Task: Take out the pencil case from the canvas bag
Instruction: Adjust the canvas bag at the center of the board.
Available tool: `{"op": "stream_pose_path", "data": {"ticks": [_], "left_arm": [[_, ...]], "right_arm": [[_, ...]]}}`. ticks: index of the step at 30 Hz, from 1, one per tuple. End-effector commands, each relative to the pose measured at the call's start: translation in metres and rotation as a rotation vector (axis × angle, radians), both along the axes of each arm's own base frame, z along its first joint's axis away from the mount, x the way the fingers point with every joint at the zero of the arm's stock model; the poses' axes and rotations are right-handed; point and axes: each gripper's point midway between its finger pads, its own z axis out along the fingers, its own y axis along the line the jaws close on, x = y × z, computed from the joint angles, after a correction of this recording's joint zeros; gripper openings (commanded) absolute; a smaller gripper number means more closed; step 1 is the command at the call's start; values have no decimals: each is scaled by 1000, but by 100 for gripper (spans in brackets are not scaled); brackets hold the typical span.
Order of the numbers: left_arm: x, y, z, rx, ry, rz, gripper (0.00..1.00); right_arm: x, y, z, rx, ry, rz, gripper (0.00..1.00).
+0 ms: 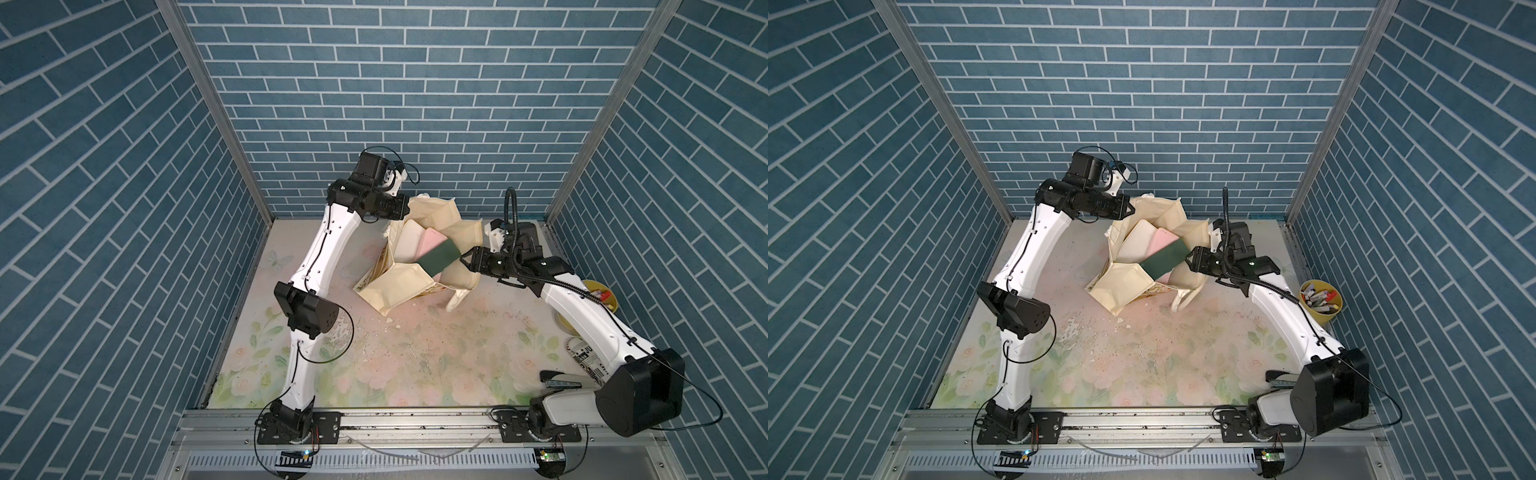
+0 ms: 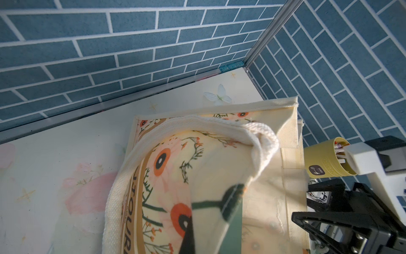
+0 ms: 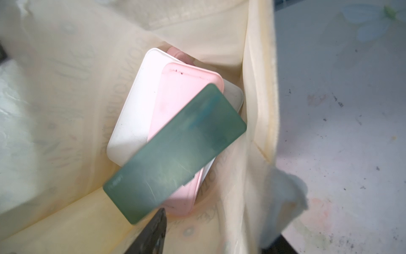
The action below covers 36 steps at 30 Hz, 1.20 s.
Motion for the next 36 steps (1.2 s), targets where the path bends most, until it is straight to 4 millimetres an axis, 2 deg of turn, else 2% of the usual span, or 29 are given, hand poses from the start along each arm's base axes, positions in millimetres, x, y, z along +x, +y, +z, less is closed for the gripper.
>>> {"op": "stream_pose_path", "data": {"ticks": [1, 4, 6, 11, 14, 16, 26, 30, 36], "left_arm": [[-5, -4, 26, -37, -71, -40, 0], [-3, -3, 24, -36, -65, -35, 0], [-3, -3, 21, -35, -55, -32, 0], [-8, -7, 12, -62, 5, -35, 0], [-10, -8, 5, -67, 32, -27, 0], [-11, -8, 2, -70, 41, -28, 0], [-13, -12, 4, -103, 37, -37, 0], [-15, -14, 2, -110, 41, -49, 0], [-22, -20, -3, -116, 47, -76, 0]], "right_arm": [[-5, 1, 46, -92, -199, 144, 62], [-6, 3, 58, -107, -240, 175, 62], [-3, 1, 65, -71, -212, 124, 61], [-7, 12, 62, 87, -52, -36, 53], [-14, 22, 64, 79, -70, -105, 53], [-15, 21, 63, 60, -92, -181, 54], [-6, 15, 25, 73, 101, -466, 67], [0, 17, 15, 71, 150, -513, 71], [8, 19, -10, 47, 205, -569, 75]]}}
